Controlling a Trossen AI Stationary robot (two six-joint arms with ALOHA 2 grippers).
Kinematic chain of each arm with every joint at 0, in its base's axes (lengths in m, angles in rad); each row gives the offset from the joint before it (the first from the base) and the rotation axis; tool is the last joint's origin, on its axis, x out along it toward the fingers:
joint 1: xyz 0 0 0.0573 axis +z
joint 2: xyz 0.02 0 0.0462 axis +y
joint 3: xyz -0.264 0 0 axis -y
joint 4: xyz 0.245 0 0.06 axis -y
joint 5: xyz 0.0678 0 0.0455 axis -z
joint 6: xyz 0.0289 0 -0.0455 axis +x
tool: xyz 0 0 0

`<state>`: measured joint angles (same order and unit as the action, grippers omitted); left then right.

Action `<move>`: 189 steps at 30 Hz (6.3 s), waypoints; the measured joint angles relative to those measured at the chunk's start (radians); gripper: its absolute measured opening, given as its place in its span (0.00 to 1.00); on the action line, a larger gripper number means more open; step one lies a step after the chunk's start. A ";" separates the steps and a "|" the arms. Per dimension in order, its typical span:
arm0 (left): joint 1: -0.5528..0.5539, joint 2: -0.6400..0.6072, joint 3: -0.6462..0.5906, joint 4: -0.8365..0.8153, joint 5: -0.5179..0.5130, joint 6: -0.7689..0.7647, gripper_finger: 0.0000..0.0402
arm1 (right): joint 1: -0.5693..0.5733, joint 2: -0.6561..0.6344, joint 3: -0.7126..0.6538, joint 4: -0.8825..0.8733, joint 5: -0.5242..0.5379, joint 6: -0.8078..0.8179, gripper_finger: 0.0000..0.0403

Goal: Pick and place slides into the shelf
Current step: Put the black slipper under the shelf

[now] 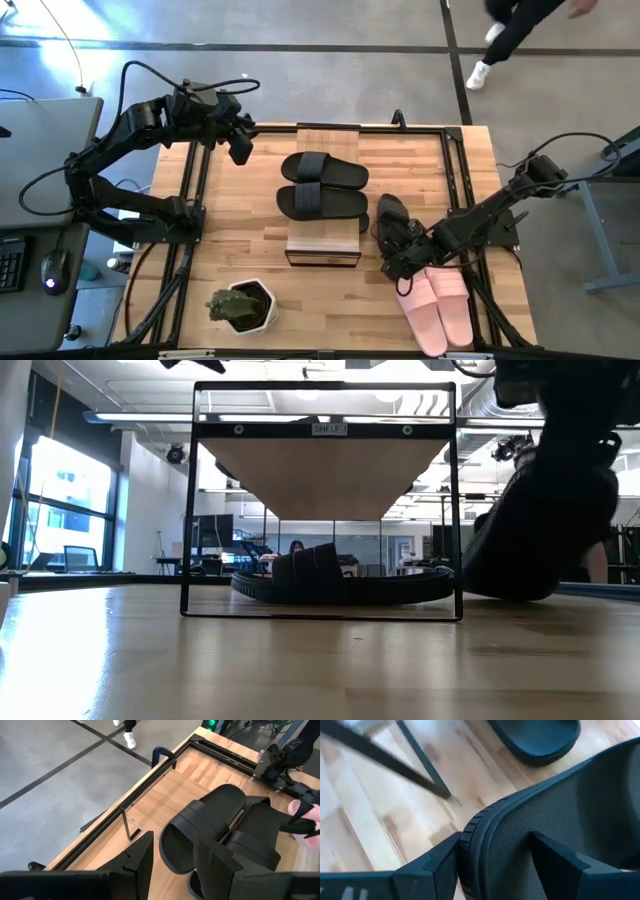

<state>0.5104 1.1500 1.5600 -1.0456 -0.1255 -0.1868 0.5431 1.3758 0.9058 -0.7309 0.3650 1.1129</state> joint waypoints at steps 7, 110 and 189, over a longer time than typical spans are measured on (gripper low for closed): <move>0.000 0.000 0.000 -0.002 -0.007 0.004 0.30 | -0.002 0.000 0.001 -0.046 -0.065 0.027 0.53; 0.000 0.000 0.000 -0.003 -0.043 -0.001 0.30 | 0.292 -0.002 0.053 -0.485 0.269 0.973 0.10; 0.000 0.000 0.000 -0.003 -0.043 -0.001 0.30 | 0.126 0.124 0.052 -0.403 0.202 0.733 0.10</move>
<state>0.5102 1.1500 1.5600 -1.0485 -0.1688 -0.1883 0.6687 1.5002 0.9581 -1.1341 0.5674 1.8460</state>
